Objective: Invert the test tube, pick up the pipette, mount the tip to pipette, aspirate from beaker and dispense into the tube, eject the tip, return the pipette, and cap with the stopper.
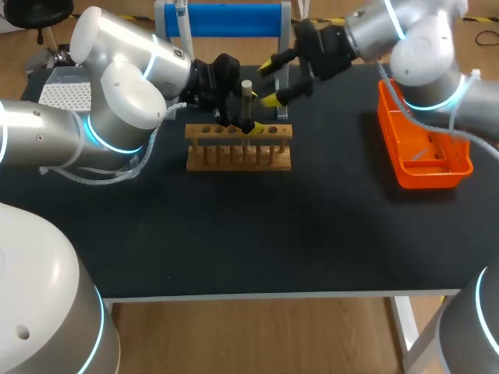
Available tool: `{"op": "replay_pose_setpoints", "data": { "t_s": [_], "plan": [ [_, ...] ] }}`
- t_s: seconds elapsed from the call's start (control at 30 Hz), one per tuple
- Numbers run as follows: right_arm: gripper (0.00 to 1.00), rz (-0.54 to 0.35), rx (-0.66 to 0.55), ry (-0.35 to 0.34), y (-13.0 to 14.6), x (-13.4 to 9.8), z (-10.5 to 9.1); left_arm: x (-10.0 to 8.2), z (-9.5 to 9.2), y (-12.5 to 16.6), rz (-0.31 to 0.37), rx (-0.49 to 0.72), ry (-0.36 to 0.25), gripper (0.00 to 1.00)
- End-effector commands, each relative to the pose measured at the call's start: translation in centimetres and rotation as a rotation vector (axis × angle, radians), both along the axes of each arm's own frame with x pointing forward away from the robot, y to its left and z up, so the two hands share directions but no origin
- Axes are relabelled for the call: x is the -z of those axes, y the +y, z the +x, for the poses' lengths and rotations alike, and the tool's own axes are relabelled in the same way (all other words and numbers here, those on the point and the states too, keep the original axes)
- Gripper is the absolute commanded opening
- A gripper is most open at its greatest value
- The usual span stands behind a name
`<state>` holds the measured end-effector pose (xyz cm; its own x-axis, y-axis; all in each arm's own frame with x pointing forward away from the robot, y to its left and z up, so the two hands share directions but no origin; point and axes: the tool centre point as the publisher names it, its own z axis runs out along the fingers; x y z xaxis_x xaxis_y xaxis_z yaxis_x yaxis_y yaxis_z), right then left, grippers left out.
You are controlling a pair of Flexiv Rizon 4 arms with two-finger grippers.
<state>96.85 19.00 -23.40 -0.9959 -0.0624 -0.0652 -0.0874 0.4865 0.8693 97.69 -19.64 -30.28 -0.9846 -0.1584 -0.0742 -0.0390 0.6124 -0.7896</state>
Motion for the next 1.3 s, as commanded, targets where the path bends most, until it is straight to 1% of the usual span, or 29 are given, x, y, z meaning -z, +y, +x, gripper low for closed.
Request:
{"op": "replay_pose_setpoints", "data": {
  "t_s": [0.03, 0.1, 0.13, 0.17, 0.2, 0.23, 0.27, 0.33, 0.4, 0.57, 0.73, 1.07, 1.3],
  "plan": [
    [1.0, 0.166, -0.043, -0.016, -1.3, -0.4, -0.9, 0.0, 0.1, -0.1, 0.003, 0.002, 0.003, 1.0],
    [1.0, 0.239, -0.077, -0.032, -1.4, -0.8, -1.2, 0.0, 0.1, -0.1, 0.003, 0.002, 0.003, 1.0],
    [1.0, 0.255, -0.086, -0.03, -1.5, -0.9, -1.3, 0.0, 0.1, -0.1, 0.003, 0.002, 0.003, 1.0],
    [0.65, 0.28, -0.098, -0.035, -1.4, -1.1, -1.4, 0.0, 0.1, -0.1, 0.003, 0.002, 0.003, 1.0],
    [0.42, 0.287, -0.102, -0.04, -1.4, -1.1, -1.4, 0.0, 0.1, -0.1, 0.003, 0.002, 0.003, 1.0],
    [0.28, 0.295, -0.102, -0.037, -1.4, -1.2, -1.4, 0.0, 0.1, -0.1, 0.003, 0.002, 0.003, 1.0],
    [0.0, 0.318, -0.107, -0.033, -1.3, -1.2, -1.3, 0.0, 0.1, -0.1, 0.003, 0.002, 0.003, 1.0],
    [0.0, 0.343, -0.109, -0.006, -1.2, -1.3, -1.3, 0.0, 0.1, -0.1, 0.003, 0.002, 0.003, 1.0],
    [0.0, 0.388, -0.101, 0.049, -1.0, -1.5, -1.0, 0.0, 0.1, -0.1, 0.003, 0.002, 0.003, 1.0],
    [0.0, 0.421, -0.093, 0.101, -0.5, -1.8, -0.8, 0.0, 0.1, -0.1, 0.003, 0.002, 0.003, 1.0],
    [0.0, 0.446, -0.096, 0.124, 0.3, -2.2, -0.9, 0.0, 0.1, -0.1, 0.003, 0.002, 0.003, 1.0],
    [0.0, 0.441, -0.083, 0.134, 1.6, -2.4, -0.9, 0.0, 0.1, -0.1, 0.003, 0.002, 0.003, 1.0],
    [0.0, 0.434, -0.079, 0.133, 1.9, -2.4, -0.9, -0.1, 0.1, 0.4, 0.012, -0.01, -0.004, 1.0]
  ]
}}
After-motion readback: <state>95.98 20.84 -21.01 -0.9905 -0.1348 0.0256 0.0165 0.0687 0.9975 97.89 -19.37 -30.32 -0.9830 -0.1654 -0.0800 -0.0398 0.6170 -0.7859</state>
